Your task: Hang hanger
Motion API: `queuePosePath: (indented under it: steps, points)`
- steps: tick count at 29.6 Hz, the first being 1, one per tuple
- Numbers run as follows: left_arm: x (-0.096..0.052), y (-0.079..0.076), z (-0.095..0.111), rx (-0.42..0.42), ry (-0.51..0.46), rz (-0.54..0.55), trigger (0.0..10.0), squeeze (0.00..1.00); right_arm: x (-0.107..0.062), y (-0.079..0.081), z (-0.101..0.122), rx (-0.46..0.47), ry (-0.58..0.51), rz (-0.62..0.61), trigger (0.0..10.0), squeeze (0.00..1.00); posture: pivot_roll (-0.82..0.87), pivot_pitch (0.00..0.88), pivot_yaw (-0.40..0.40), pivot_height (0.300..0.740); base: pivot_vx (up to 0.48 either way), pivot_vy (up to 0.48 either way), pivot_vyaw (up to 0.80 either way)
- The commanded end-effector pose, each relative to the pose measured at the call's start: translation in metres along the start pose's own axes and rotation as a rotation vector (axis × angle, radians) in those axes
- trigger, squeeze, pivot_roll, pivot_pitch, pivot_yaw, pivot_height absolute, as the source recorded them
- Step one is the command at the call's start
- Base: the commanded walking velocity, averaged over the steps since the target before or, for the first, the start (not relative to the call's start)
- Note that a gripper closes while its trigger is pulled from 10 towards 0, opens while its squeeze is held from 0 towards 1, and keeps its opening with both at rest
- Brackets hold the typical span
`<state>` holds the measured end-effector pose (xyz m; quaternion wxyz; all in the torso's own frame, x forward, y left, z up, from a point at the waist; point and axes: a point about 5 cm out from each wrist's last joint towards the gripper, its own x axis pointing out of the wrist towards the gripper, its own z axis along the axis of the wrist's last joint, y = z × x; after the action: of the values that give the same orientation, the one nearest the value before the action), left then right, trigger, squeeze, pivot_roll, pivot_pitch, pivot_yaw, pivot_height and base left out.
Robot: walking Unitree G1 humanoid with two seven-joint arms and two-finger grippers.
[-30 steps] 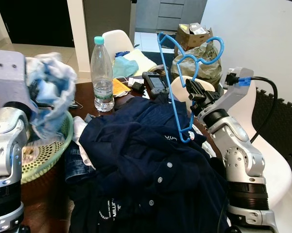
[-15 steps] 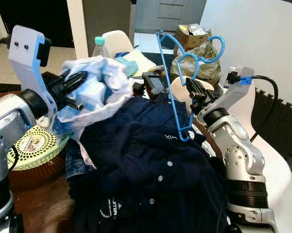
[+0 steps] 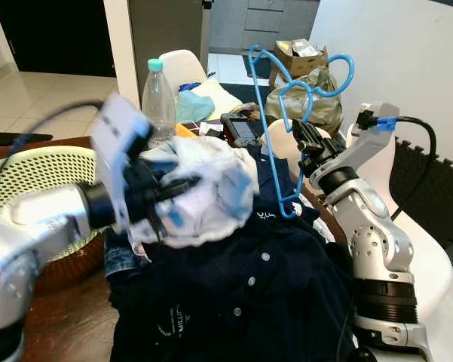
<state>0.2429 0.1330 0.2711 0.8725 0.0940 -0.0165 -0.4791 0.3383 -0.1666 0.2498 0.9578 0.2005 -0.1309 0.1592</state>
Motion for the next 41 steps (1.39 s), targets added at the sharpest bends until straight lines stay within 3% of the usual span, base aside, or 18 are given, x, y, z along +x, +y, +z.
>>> queuePosePath:
  steps: [1, 5, 6, 10, 12, 14, 16, 24, 26, 27, 28, 29, 30, 36, 37, 38, 39, 41]
  points:
    - [0.005, -0.007, -0.004, 0.024, 0.012, -0.050, 0.0, 0.00, 0.001, -0.002, 0.002, -0.001, -0.013, -0.008, 10.0, 0.00, 0.17, 0.000, -0.045, 0.740, 0.000, 0.000, 0.00]
    - [0.018, -0.007, -0.007, 0.013, -0.031, -0.033, 0.0, 0.00, 0.001, -0.002, 0.001, 0.002, -0.012, -0.011, 10.0, 0.00, 0.18, 0.000, -0.048, 0.740, 0.000, 0.000, 0.00]
    - [0.029, -0.004, -0.002, -0.003, -0.093, 0.011, 0.0, 0.00, 0.001, -0.002, 0.000, 0.004, -0.011, -0.013, 10.0, 0.00, 0.18, 0.000, -0.047, 0.740, 0.000, 0.000, 0.00]
    - [0.038, 0.010, 0.018, -0.005, -0.205, 0.098, 0.0, 0.00, 0.001, -0.002, 0.000, 0.004, -0.012, -0.014, 10.0, 0.00, 0.17, 0.000, -0.047, 0.740, 0.000, 0.000, 0.00]
    - [0.038, 0.019, 0.033, -0.028, -0.300, 0.143, 0.0, 0.00, 0.001, -0.001, 0.000, -0.001, -0.009, -0.013, 10.0, 0.00, 0.17, 0.000, -0.045, 0.740, 0.000, 0.000, 0.00]
    - [0.038, 0.019, 0.033, -0.028, -0.300, 0.143, 0.0, 0.00, 0.001, -0.001, 0.000, -0.001, -0.009, -0.013, 10.0, 0.00, 0.17, 0.000, -0.045, 0.740, 0.000, 0.000, 0.00]
    - [0.034, 0.025, 0.053, -0.072, -0.425, 0.154, 0.0, 0.00, 0.000, -0.001, -0.001, -0.013, 0.003, -0.012, 10.0, 0.00, 0.17, 0.001, -0.045, 0.740, 0.000, 0.000, 0.00]
    - [0.037, 0.012, 0.050, -0.137, -0.437, 0.060, 0.0, 0.00, -0.001, -0.002, -0.004, -0.033, 0.026, -0.016, 10.0, 0.00, 0.17, 0.003, -0.045, 0.740, 0.000, 0.000, 0.00]
    - [0.041, 0.005, 0.042, -0.159, -0.413, 0.025, 0.0, 0.00, -0.001, -0.002, -0.006, -0.039, 0.034, -0.018, 10.0, 0.00, 0.17, 0.006, -0.045, 0.740, 0.000, 0.000, 0.00]
    - [0.049, -0.004, 0.024, -0.219, -0.355, -0.015, 0.0, 0.00, 0.000, -0.003, -0.007, -0.045, 0.043, -0.019, 10.0, 0.00, 0.17, 0.007, -0.047, 0.740, 0.000, 0.000, 0.00]
    - [0.055, -0.010, 0.009, -0.257, -0.302, -0.036, 1.0, 0.24, 0.000, -0.003, -0.008, -0.050, 0.050, -0.020, 10.0, 0.00, 0.17, 0.006, -0.049, 0.740, 0.000, 0.000, 0.00]
    - [0.055, -0.010, 0.009, -0.257, -0.302, -0.036, 1.0, 0.24, 0.000, -0.003, -0.008, -0.050, 0.050, -0.020, 10.0, 0.00, 0.17, 0.006, -0.049, 0.740, 0.000, 0.000, 0.00]
    - [0.059, -0.018, -0.006, -0.289, -0.246, -0.060, 10.0, 1.00, 0.000, -0.003, -0.009, -0.056, 0.057, -0.022, 10.0, 0.00, 0.17, 0.007, -0.047, 0.740, 0.000, 0.000, 0.00]
    - [0.059, -0.024, -0.020, -0.277, -0.170, -0.084, 10.0, 1.00, 0.000, -0.004, -0.010, -0.067, 0.065, -0.027, 10.0, 0.00, 0.17, 0.009, -0.046, 0.740, 0.000, 0.000, 0.00]
    - [0.041, -0.010, -0.020, -0.225, -0.143, -0.041, 10.0, 1.00, -0.001, -0.005, -0.010, -0.074, 0.072, -0.033, 10.0, 0.00, 0.17, 0.012, -0.049, 0.740, 0.000, 0.000, 0.00]
    - [0.041, -0.010, -0.020, -0.225, -0.143, -0.041, 10.0, 1.00, -0.001, -0.005, -0.010, -0.074, 0.072, -0.033, 10.0, 0.00, 0.17, 0.012, -0.049, 0.740, 0.000, 0.000, 0.00]
    - [0.024, 0.003, -0.015, -0.169, -0.124, 0.002, 10.0, 1.00, -0.002, -0.006, -0.011, -0.079, 0.077, -0.038, 10.0, 0.00, 0.18, 0.012, -0.050, 0.740, 0.000, 0.000, 0.00]
    - [0.007, 0.014, -0.008, -0.117, -0.115, 0.045, 10.0, 1.00, -0.002, -0.007, -0.012, -0.082, 0.081, -0.042, 10.0, 0.00, 0.18, 0.014, -0.050, 0.740, 0.000, 0.000, 0.00]
